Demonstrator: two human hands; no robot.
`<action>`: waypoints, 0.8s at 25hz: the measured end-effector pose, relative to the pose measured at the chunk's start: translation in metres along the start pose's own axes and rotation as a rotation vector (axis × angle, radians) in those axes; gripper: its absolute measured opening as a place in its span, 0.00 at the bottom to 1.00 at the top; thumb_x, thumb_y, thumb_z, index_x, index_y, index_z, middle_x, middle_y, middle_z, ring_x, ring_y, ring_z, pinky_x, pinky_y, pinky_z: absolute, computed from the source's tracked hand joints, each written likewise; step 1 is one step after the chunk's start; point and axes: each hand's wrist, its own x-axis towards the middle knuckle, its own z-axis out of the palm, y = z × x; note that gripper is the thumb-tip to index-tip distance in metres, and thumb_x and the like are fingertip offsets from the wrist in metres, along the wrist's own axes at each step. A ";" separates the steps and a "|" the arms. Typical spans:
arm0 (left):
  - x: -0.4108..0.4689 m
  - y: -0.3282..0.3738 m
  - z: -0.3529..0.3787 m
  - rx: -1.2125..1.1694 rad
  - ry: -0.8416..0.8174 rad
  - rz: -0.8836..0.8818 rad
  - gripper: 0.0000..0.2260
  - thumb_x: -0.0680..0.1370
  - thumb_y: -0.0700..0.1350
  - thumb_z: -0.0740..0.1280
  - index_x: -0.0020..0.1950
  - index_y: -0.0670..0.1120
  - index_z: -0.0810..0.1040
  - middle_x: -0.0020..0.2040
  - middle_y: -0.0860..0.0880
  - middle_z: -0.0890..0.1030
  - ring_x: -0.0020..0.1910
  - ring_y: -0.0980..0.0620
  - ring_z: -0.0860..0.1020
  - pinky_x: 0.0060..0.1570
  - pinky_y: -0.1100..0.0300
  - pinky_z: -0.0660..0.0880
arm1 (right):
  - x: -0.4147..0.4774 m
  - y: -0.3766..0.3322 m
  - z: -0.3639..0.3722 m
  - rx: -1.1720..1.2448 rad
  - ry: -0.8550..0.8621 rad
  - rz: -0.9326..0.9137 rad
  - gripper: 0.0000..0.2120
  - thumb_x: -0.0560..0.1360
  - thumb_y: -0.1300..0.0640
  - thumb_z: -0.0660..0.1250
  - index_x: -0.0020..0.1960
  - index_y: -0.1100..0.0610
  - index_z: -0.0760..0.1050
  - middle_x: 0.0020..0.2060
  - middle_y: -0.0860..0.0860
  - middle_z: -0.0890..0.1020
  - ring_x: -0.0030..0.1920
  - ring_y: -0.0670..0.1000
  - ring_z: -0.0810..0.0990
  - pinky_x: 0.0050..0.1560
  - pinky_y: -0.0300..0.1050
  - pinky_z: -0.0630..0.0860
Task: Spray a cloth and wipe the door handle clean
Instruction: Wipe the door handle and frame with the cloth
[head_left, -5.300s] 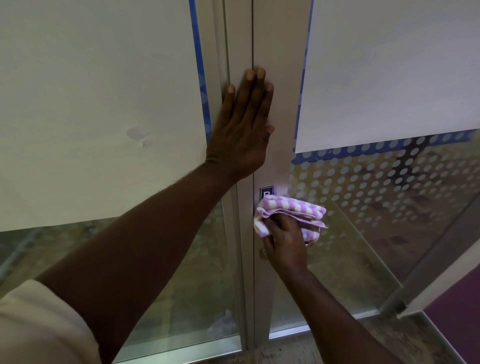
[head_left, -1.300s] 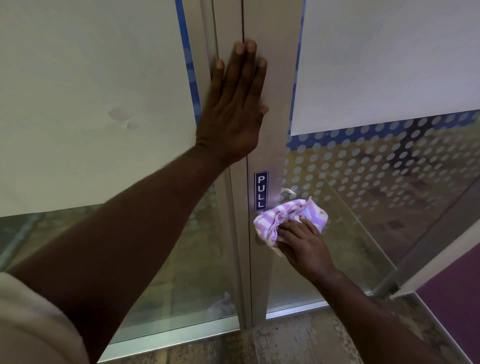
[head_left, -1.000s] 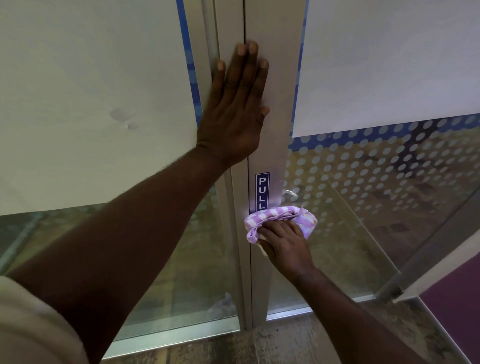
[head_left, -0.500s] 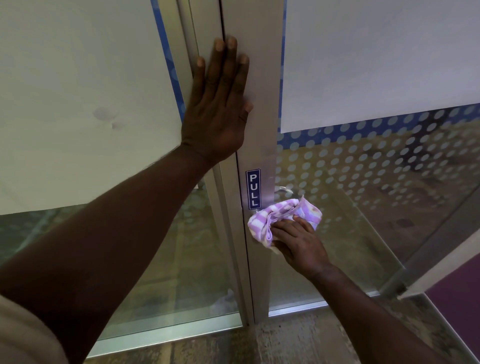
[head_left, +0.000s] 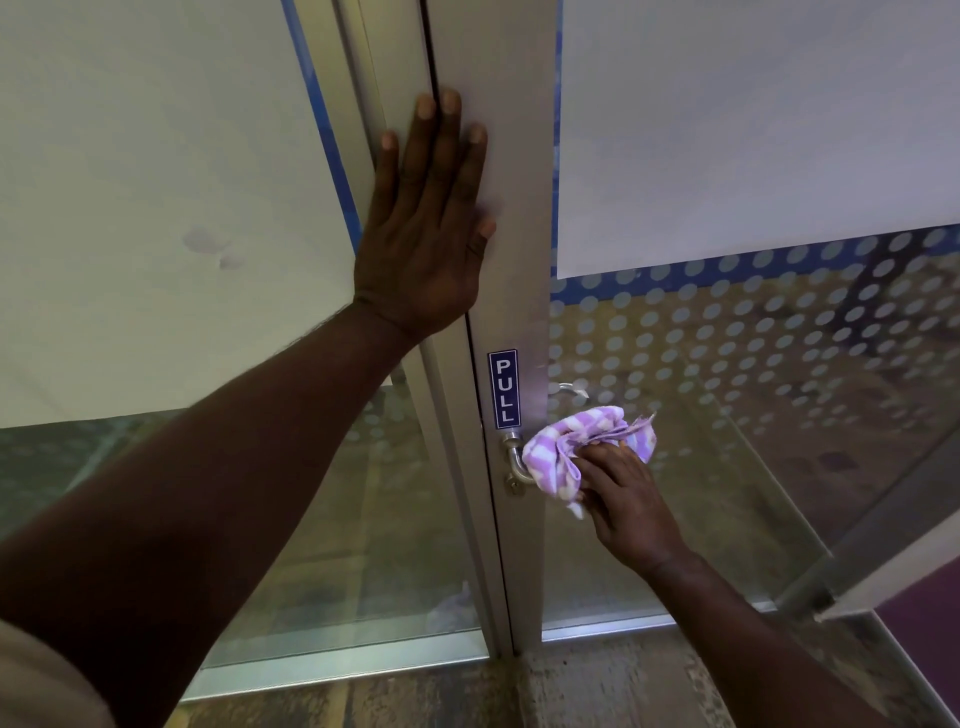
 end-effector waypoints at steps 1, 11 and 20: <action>0.000 0.000 0.000 0.003 -0.003 -0.001 0.26 0.86 0.47 0.63 0.79 0.33 0.67 0.78 0.28 0.67 0.78 0.27 0.66 0.79 0.34 0.58 | -0.001 0.000 0.001 0.037 0.009 0.018 0.20 0.79 0.56 0.65 0.70 0.59 0.78 0.67 0.56 0.79 0.68 0.59 0.75 0.71 0.57 0.70; -0.001 -0.001 0.003 0.023 0.014 -0.010 0.26 0.86 0.48 0.63 0.79 0.33 0.67 0.78 0.28 0.68 0.77 0.27 0.66 0.79 0.34 0.58 | -0.004 -0.025 0.020 0.386 0.272 0.469 0.23 0.81 0.54 0.59 0.73 0.62 0.72 0.72 0.58 0.72 0.74 0.55 0.69 0.74 0.46 0.66; -0.002 -0.003 0.009 -0.017 0.063 0.003 0.26 0.86 0.49 0.62 0.79 0.34 0.67 0.78 0.29 0.68 0.78 0.28 0.65 0.81 0.38 0.52 | 0.018 -0.046 0.040 0.786 0.646 1.060 0.07 0.84 0.62 0.62 0.59 0.60 0.78 0.53 0.56 0.83 0.54 0.57 0.81 0.59 0.55 0.75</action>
